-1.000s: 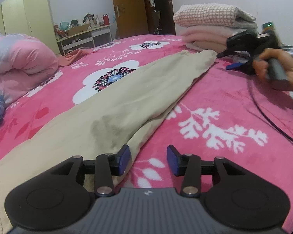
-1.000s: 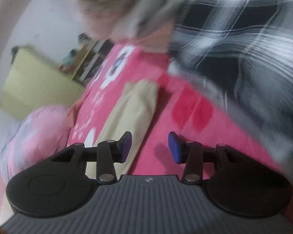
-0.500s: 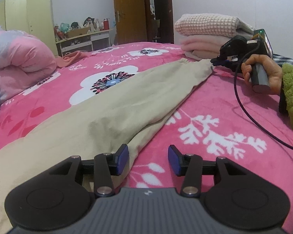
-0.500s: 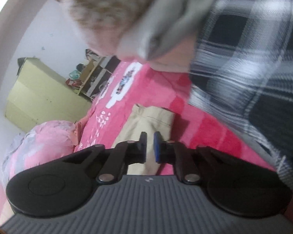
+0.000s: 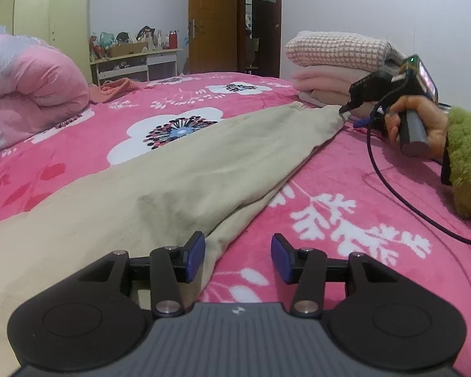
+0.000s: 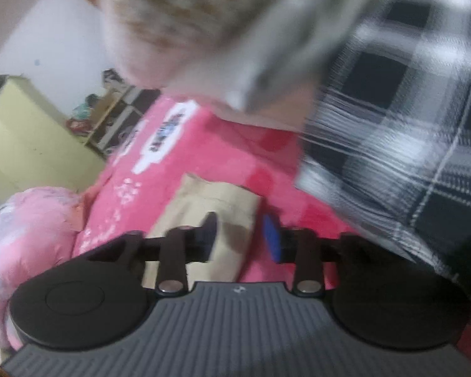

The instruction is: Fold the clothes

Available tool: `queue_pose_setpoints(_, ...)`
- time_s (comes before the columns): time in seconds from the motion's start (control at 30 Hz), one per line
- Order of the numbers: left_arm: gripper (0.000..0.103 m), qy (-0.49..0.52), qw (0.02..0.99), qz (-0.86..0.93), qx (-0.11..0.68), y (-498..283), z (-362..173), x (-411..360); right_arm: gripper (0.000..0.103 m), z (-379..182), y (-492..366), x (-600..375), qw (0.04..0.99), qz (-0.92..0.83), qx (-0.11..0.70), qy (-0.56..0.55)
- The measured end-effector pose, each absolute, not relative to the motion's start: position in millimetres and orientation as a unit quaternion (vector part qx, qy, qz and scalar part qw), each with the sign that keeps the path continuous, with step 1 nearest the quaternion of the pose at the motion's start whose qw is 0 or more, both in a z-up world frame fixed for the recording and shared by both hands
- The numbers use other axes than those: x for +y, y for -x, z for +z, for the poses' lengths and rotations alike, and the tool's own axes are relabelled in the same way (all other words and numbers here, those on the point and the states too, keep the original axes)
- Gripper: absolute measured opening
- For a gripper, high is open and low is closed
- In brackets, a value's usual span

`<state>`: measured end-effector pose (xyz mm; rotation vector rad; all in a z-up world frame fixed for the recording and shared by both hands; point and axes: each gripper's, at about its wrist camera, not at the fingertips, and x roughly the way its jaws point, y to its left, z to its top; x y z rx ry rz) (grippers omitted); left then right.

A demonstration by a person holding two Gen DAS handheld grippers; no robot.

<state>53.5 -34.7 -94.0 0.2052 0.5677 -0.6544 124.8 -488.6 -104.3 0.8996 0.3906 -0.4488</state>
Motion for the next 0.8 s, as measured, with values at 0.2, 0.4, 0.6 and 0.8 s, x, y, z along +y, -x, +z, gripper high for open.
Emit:
queue_pose_setpoints(0.2,0.049,-0.100,0.903,-0.315,0.273,-52,-94,-35,0.019,-115,-124,-491,0.863,-0.208,0.168,-0.429)
queue_pose_setpoints(0.4,0.049,-0.098,0.903,-0.316,0.273,-53,-94,-34,0.005,-93,-122,-477,0.894,-0.196,0.143,-0.378)
queue_pose_setpoints(0.6,0.049,-0.098,0.903,-0.316,0.273,-52,-95,-33,0.005,-70,-161,-467,0.909,-0.150,0.153,-0.356)
queue_pose_setpoints(0.8,0.049,-0.101,0.903,-0.314,0.274,-53,-95,-34,0.009,-76,-231,-465,0.904,-0.118,0.219,-0.347)
